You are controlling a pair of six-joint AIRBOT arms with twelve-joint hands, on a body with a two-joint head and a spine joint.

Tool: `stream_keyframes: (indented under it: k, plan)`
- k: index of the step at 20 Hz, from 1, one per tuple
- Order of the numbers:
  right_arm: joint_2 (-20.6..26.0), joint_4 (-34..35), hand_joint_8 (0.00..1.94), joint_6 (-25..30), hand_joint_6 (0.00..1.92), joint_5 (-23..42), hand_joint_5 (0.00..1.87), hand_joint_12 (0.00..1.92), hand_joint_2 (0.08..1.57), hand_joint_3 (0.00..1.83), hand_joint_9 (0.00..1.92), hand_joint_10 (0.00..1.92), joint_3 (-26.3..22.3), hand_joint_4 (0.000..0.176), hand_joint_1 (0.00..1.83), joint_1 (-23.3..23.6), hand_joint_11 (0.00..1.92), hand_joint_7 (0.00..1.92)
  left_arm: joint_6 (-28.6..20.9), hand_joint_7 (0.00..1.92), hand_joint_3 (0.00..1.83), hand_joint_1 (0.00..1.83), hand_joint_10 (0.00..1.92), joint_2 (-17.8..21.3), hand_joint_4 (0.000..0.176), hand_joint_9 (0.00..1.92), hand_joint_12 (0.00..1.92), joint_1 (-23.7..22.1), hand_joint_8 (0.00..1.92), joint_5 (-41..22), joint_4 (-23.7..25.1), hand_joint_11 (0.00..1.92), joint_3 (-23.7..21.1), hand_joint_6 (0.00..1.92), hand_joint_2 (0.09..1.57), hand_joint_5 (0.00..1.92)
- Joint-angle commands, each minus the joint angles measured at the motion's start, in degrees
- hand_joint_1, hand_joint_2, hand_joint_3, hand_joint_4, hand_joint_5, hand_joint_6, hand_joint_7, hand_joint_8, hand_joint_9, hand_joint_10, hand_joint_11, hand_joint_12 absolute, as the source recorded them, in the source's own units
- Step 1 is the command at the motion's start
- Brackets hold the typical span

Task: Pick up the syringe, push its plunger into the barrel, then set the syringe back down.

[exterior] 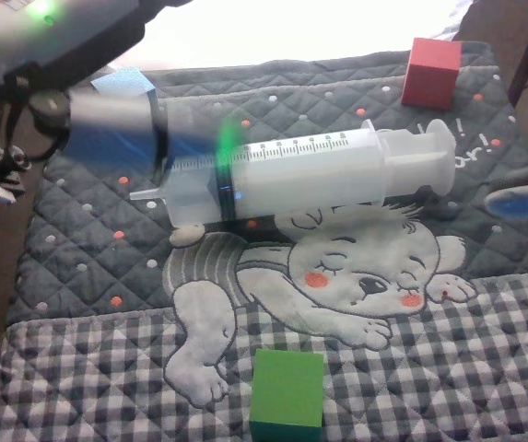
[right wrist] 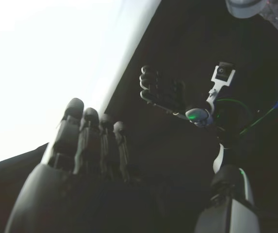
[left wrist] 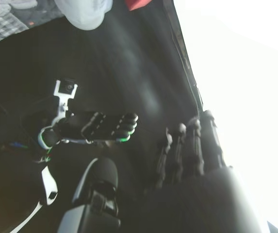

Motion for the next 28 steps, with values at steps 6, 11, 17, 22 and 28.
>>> stream_keyframes:
  k: [6,11,17,22,28]
  plan:
    - [0.0,1.2,0.0,0.3,0.0,6.6,0.13,0.25,0.65,0.0,0.13,0.0,-0.1,0.0,0.56,0.9,0.14,0.15,0.9,0.0,0.02,0.55,0.0,-1.8,0.067,0.0,0.0,-3.1,0.0,-2.4,2.1,0.0,0.7,0.0,0.71,0.0]
    - [-0.2,1.2,0.0,0.2,0.01,6.6,0.03,0.26,0.63,0.0,0.04,0.02,-0.1,0.0,0.51,0.9,0.13,0.01,0.4,0.0,0.0,0.48,0.0,-5.5,0.049,0.0,0.03,-4.9,0.0,2.3,5.8,0.06,3.9,0.0,0.65,0.0]
    - [-0.3,1.2,0.0,0.2,0.0,6.6,0.1,0.3,0.65,0.0,0.13,0.0,-0.1,0.0,0.56,0.9,0.14,0.11,0.4,0.0,0.0,0.38,0.0,-9.4,0.045,0.0,0.02,-7.5,0.0,10.6,10.4,0.05,6.3,0.0,0.65,0.0]
    - [-0.4,1.2,0.0,0.2,0.0,6.6,0.03,0.44,0.74,0.03,0.03,0.01,-0.1,0.0,0.5,1.1,0.0,0.01,0.4,0.0,0.0,0.46,0.0,-12.5,0.0,0.0,0.0,-8.1,0.0,16.0,12.2,0.0,8.6,0.0,0.65,0.0]
    - [-0.7,0.9,0.0,0.2,0.0,6.6,0.0,0.35,0.78,0.0,0.0,0.0,-0.1,0.0,0.48,1.4,0.0,0.0,-2.5,0.0,0.0,0.55,0.01,-16.6,0.0,0.03,0.03,-7.9,0.0,21.2,12.6,0.05,12.4,0.0,0.6,0.0]
